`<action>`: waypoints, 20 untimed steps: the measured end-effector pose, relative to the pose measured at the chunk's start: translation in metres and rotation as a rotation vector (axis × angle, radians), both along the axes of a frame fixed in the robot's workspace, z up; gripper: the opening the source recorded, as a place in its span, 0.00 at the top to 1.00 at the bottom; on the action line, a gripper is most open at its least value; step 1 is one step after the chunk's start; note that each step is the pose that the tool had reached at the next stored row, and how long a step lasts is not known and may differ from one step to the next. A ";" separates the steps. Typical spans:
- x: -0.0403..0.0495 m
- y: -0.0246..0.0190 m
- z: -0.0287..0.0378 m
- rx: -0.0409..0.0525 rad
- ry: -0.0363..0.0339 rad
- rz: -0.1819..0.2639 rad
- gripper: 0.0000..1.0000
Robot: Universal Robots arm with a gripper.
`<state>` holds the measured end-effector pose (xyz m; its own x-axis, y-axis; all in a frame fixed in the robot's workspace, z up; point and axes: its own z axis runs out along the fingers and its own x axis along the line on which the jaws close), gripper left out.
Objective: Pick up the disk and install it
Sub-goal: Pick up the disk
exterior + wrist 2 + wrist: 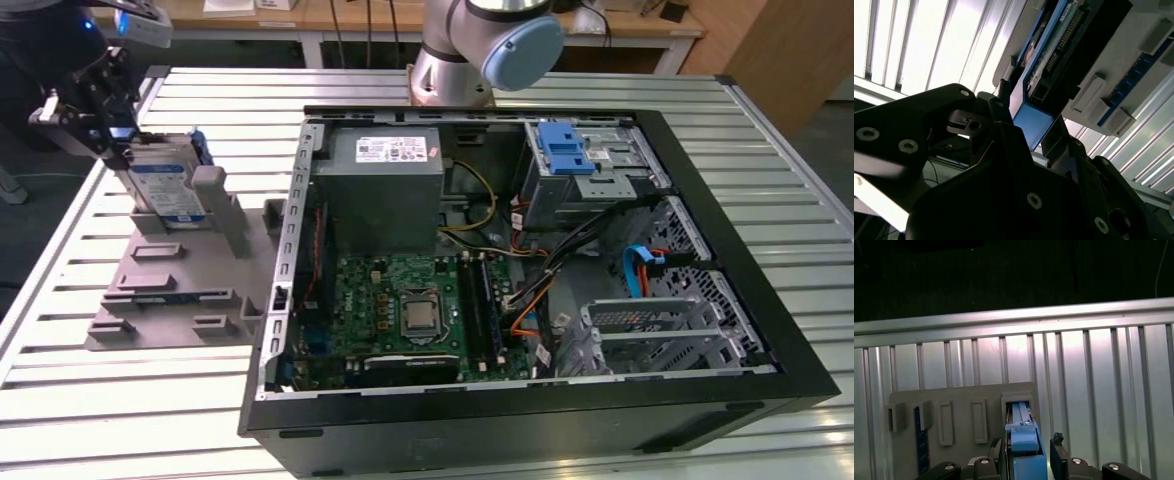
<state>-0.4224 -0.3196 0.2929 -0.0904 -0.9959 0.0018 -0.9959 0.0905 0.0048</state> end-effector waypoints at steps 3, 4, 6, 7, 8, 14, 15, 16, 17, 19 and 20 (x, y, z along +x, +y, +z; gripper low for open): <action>0.0000 0.0000 -0.0016 -0.0001 0.0002 0.000 0.50; 0.0000 0.0000 -0.0019 -0.0002 0.0003 0.000 0.50; 0.0000 0.0000 -0.0020 -0.0002 0.0005 0.000 0.50; 0.0000 0.0000 -0.0021 -0.0002 0.0003 0.000 0.50; 0.0000 0.0000 -0.0022 -0.0002 0.0001 0.000 0.51; 0.0000 0.0000 -0.0022 -0.0004 0.0001 0.000 0.58; 0.0000 0.0000 -0.0023 -0.0004 0.0001 0.000 0.58; 0.0000 -0.0001 -0.0023 -0.0005 0.0000 0.000 0.58; -0.0001 -0.0002 -0.0024 -0.0007 0.0001 0.000 0.58; 0.0000 -0.0005 -0.0027 -0.0016 0.0001 0.000 0.58; 0.0000 -0.0007 -0.0029 -0.0021 0.0001 0.000 0.56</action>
<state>-0.4224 -0.3203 0.2900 -0.0905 -0.9959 0.0038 -0.9959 0.0905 0.0047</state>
